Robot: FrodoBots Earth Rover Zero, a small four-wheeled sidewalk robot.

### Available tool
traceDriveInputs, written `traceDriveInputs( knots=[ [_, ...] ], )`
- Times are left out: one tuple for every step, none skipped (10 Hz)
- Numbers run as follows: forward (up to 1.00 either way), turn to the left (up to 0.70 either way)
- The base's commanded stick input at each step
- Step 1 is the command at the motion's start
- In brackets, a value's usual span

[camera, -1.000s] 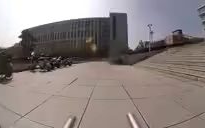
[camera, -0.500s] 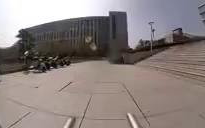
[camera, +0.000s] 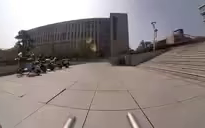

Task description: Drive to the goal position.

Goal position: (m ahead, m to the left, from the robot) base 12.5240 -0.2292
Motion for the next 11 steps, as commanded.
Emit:
traceDriveInputs(
  knots=[
    [1.00,0.00],
    [1.00,0.00],
    [1.00,0.00],
    [1.00,0.00],
    [1.00,0.00],
    [1.00,0.00],
    [1.00,0.00],
    [1.00,0.00],
    [1.00,0.00],
    [1.00,0.00],
    [1.00,0.00]
  ],
)
